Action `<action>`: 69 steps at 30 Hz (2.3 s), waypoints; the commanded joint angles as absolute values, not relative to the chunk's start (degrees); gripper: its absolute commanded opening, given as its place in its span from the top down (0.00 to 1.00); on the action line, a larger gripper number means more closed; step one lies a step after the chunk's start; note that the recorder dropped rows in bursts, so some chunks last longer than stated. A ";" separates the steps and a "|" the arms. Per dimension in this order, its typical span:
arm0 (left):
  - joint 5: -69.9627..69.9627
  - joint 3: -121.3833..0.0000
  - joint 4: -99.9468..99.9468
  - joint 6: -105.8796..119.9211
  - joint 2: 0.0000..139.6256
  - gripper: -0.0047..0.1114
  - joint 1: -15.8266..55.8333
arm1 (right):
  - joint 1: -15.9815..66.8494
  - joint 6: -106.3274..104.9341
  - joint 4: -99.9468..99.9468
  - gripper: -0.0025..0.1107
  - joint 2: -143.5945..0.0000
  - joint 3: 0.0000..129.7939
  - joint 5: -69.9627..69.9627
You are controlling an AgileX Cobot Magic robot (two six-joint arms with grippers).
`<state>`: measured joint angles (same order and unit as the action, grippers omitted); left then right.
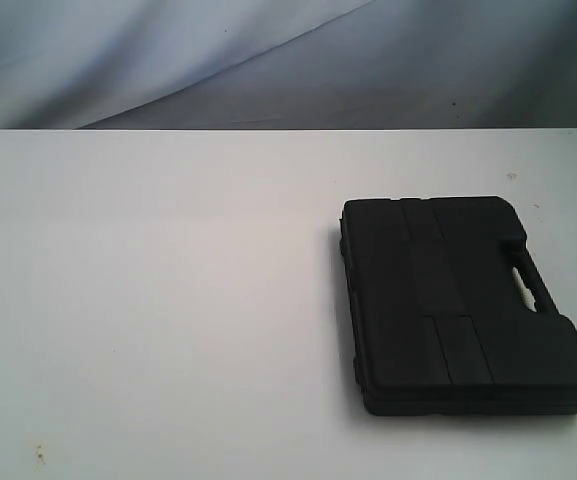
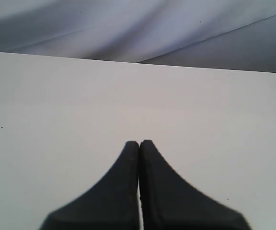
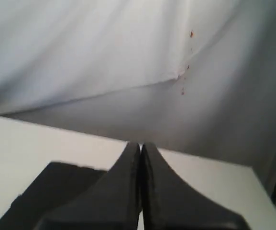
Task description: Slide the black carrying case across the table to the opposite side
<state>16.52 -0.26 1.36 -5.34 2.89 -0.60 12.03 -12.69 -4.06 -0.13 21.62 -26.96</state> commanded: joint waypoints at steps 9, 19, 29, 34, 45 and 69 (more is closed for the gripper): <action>16.08 0.00 1.43 -5.47 2.84 0.96 -0.75 | 12.06 -12.41 -13.39 0.98 0.00 11.82 -21.19; 16.08 0.00 1.43 -5.47 2.84 0.96 -0.75 | 12.06 -11.80 -10.98 0.98 0.00 11.82 -19.77; 16.08 0.00 1.43 -5.47 2.84 0.96 -0.75 | 12.06 -13.76 -6.68 0.98 0.00 11.68 -24.67; 16.08 0.00 1.43 -5.47 2.84 0.96 -0.75 | 12.06 -13.89 -6.68 0.98 0.00 6.00 -22.40; 16.08 0.00 1.43 -5.47 2.84 0.96 -0.75 | 12.06 -14.94 -7.59 0.98 0.00 0.00 -18.35; 16.08 0.00 1.43 -5.47 2.84 0.96 -0.75 | 12.06 -14.94 -8.12 0.98 0.00 0.00 -18.35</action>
